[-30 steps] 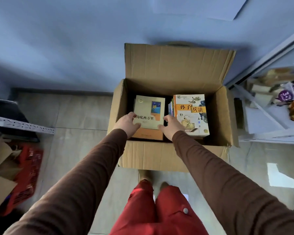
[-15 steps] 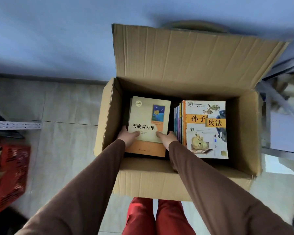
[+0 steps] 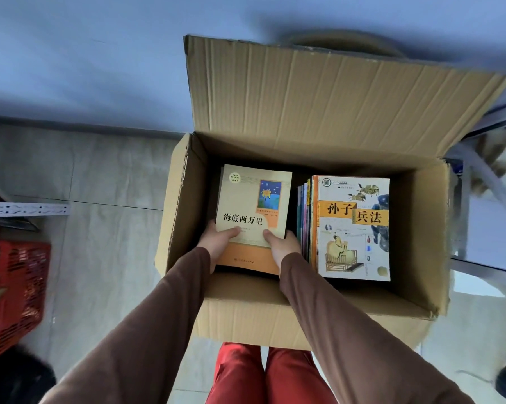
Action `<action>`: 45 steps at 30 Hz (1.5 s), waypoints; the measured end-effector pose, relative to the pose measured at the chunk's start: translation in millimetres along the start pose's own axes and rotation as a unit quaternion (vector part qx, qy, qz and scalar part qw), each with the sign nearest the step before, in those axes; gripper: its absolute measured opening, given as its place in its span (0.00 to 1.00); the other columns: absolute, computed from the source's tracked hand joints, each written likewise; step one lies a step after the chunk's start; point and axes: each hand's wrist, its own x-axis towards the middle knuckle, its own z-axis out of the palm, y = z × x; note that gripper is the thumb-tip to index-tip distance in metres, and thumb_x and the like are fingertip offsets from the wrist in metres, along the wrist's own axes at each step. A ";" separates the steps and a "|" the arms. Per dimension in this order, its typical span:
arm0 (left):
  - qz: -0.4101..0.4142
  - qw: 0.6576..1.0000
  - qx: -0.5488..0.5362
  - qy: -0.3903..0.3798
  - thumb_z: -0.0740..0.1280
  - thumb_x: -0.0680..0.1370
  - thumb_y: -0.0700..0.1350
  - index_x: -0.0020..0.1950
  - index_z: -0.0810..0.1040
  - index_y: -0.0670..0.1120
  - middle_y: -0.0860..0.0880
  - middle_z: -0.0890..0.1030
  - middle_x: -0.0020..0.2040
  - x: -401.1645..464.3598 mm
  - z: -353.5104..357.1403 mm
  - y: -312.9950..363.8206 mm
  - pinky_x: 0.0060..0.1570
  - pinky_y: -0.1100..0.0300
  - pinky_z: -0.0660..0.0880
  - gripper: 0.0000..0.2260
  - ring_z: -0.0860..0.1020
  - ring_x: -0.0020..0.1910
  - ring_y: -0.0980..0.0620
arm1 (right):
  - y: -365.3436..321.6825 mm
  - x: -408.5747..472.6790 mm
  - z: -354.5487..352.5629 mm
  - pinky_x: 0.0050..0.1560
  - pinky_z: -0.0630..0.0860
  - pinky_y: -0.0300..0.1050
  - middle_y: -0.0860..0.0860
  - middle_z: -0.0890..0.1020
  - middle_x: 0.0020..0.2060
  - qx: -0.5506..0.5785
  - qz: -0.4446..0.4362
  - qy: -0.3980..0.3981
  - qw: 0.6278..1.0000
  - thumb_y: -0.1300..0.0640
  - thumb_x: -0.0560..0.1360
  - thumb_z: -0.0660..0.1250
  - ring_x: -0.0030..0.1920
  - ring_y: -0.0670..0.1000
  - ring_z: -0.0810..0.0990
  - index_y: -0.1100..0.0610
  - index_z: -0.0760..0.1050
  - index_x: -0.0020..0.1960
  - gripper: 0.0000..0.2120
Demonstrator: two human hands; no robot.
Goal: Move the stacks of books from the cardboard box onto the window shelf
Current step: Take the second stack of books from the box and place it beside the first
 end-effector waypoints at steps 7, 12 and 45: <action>-0.010 1.000 -0.019 -0.002 0.70 0.79 0.44 0.72 0.72 0.45 0.44 0.82 0.64 -10.7 1.4 2.2 0.67 0.44 0.74 0.21 0.80 0.62 0.43 | -3.0 -10.0 0.6 0.54 0.73 0.43 0.54 0.84 0.58 -0.003 -0.024 0.016 1.000 0.53 0.78 0.68 0.52 0.54 0.80 0.59 0.78 0.63 0.16; -0.007 1.000 -0.030 -0.003 0.70 0.79 0.44 0.72 0.73 0.46 0.45 0.82 0.64 -14.9 4.9 -2.8 0.68 0.44 0.73 0.21 0.79 0.63 0.43 | 1.1 -14.7 1.4 0.51 0.72 0.42 0.53 0.85 0.55 0.021 -0.039 0.037 0.998 0.53 0.78 0.68 0.48 0.51 0.79 0.57 0.80 0.60 0.14; 0.029 0.997 -0.062 -0.024 0.78 0.58 0.68 0.64 0.77 0.49 0.47 0.86 0.56 -63.4 -6.5 0.4 0.46 0.54 0.82 0.40 0.86 0.49 0.50 | -40.7 -50.6 -62.7 0.59 0.80 0.57 0.53 0.87 0.52 0.092 -0.056 -0.199 0.974 0.52 0.70 0.78 0.55 0.58 0.85 0.50 0.84 0.52 0.11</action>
